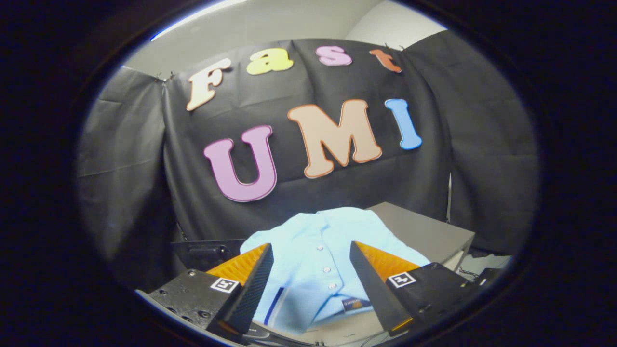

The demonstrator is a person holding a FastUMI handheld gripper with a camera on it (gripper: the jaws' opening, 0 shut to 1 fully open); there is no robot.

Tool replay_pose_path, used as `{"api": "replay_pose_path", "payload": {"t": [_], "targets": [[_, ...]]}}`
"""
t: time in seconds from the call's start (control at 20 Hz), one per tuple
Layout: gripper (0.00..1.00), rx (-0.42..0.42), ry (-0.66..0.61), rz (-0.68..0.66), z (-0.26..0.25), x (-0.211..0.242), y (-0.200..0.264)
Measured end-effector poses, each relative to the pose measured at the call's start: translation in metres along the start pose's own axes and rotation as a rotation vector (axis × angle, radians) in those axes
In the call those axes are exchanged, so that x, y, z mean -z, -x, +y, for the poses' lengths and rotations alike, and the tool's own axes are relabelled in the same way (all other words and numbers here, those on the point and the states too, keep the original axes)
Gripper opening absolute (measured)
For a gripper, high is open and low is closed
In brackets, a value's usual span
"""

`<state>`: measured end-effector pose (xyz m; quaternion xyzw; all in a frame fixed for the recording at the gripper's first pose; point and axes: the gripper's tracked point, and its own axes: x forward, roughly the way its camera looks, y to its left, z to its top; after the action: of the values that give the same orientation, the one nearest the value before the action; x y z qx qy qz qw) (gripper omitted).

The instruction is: Put the clothes into the washing machine and then close the washing machine lid.

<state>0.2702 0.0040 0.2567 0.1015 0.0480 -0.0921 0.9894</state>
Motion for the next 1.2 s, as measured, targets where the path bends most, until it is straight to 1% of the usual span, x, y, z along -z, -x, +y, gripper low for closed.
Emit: {"api": "replay_pose_path", "payload": {"t": [0.2,0.35,0.45,0.5,0.55,0.6,0.65,0.7,0.85,1.0,1.05,1.1,1.15,1.2], "targets": [[0.97,0.071,0.031,0.104,-0.004,0.024,-0.044],[0.97,0.107,0.053,0.185,-0.009,0.051,-0.057],[0.97,0.115,0.06,0.151,-0.011,0.047,-0.058],[0.97,0.115,0.063,0.158,-0.011,0.05,-0.058],[0.96,0.131,0.092,0.137,-0.012,0.046,-0.056],[0.94,0.155,0.134,0.144,-0.016,0.05,-0.059],[0.84,0.18,0.176,0.146,-0.017,0.053,-0.057],[0.77,0.183,0.199,0.134,-0.012,0.051,-0.058],[0.32,0.207,0.218,0.154,-0.003,0.056,-0.057],[0.2,0.23,0.173,0.177,0.0,0.057,-0.056],[0.14,0.226,0.169,0.171,0.005,0.057,-0.054],[0.13,0.213,0.162,0.169,0.013,0.059,-0.054],[0.1,0.182,0.161,0.163,0.026,0.061,-0.053],[0.1,0.145,0.163,0.157,0.041,0.063,-0.052]]}}
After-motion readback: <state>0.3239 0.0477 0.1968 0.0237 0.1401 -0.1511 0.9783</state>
